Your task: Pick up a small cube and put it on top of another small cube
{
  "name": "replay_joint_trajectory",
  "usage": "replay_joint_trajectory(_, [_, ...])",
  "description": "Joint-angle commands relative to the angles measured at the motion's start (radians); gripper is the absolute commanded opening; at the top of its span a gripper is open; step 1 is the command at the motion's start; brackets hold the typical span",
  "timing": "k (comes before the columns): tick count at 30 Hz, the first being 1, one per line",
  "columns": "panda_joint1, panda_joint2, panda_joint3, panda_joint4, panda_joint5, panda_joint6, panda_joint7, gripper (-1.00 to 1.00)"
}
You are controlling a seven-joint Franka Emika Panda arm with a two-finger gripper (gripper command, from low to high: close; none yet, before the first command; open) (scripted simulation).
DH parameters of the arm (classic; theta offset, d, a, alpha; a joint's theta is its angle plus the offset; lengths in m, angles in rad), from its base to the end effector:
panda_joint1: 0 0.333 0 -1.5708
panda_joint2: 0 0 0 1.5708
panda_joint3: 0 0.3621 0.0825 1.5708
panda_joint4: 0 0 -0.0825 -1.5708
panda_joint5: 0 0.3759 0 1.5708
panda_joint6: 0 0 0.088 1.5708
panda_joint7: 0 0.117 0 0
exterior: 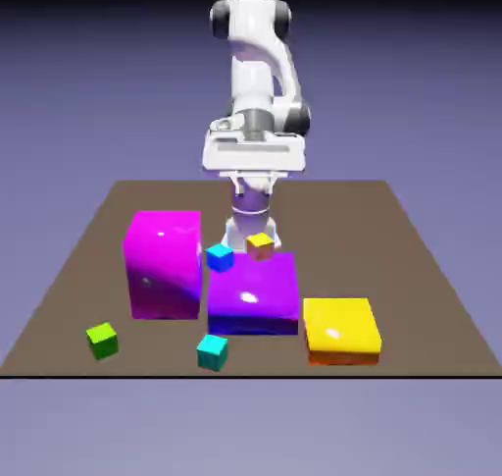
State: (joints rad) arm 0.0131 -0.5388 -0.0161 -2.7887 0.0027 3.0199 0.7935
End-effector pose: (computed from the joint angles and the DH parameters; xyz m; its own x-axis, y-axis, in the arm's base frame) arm 0.3740 -0.0018 0.4915 0.5018 -0.7190 0.4808 -0.5134 -0.6949 -0.5034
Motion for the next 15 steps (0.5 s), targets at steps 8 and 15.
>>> replay_joint_trajectory(8, [0.007, 0.207, -0.107, 0.141, 0.018, -0.114, 0.348, 0.0])
replay_joint_trajectory(15, [0.014, 0.389, -0.2, 0.265, 0.034, -0.213, 0.652, 0.0])
